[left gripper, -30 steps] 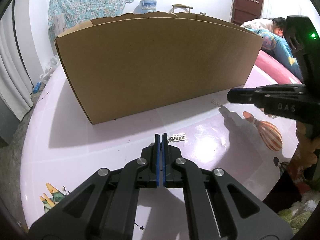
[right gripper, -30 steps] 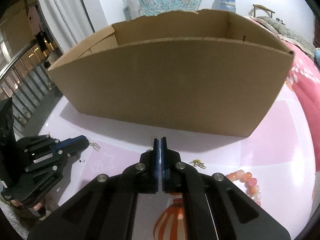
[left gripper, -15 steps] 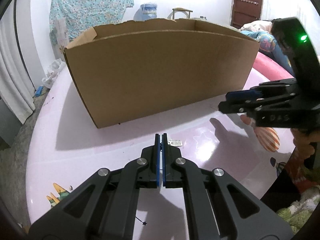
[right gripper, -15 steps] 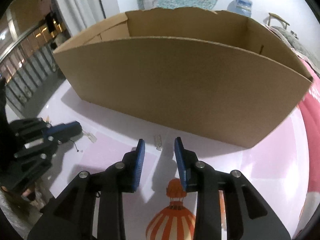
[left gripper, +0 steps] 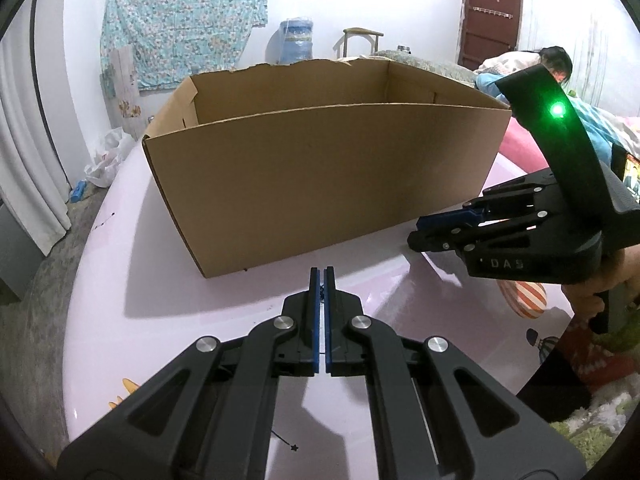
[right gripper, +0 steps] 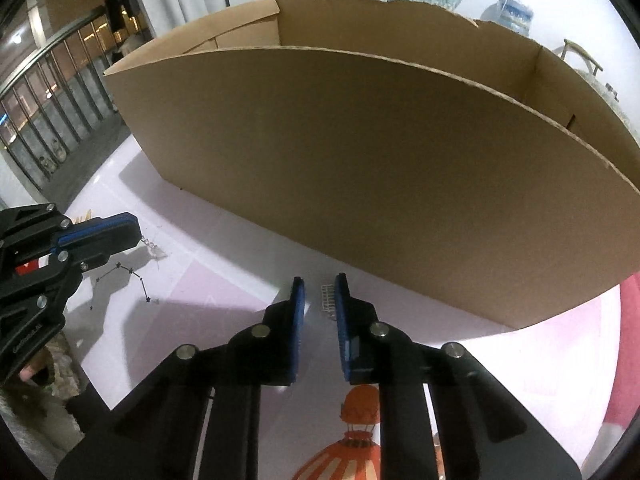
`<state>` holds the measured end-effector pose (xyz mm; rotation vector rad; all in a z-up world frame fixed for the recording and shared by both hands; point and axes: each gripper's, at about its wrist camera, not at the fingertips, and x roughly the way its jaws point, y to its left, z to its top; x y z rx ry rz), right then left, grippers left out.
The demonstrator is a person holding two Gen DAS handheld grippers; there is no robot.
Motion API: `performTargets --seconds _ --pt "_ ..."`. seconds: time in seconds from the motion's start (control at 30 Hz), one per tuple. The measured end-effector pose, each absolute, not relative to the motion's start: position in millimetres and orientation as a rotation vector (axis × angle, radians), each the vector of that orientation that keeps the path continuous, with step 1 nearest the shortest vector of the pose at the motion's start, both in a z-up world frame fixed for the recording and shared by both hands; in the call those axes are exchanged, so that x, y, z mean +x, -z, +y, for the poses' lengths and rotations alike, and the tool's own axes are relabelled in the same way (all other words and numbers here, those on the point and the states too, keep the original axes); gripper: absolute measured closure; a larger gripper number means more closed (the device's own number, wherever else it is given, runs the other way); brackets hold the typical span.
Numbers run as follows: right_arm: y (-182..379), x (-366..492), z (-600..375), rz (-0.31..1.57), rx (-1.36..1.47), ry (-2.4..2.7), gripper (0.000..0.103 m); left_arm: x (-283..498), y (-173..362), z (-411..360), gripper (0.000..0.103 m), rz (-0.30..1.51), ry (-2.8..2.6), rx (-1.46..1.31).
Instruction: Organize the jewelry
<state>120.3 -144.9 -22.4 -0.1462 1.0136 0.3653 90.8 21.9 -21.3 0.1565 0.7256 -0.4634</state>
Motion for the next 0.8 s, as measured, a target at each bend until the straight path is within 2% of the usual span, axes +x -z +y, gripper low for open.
performTargets --seconds 0.1,0.27,0.63,0.8 --pt "21.4 122.3 -141.2 1.046 -0.169 -0.362 0.089 90.4 21.6 23.1 0.102 0.724 0.462 0.154" --pt "19.8 125.2 -138.3 1.097 -0.161 -0.364 0.098 89.4 21.9 25.9 0.102 0.723 0.456 0.146" --pt "18.0 121.3 -153.6 1.083 -0.038 -0.348 0.098 82.8 13.7 33.2 0.102 0.702 0.444 0.137" --pt "-2.8 107.8 -170.9 1.039 0.054 -0.36 0.098 77.5 1.3 37.2 0.102 0.681 0.447 0.129"
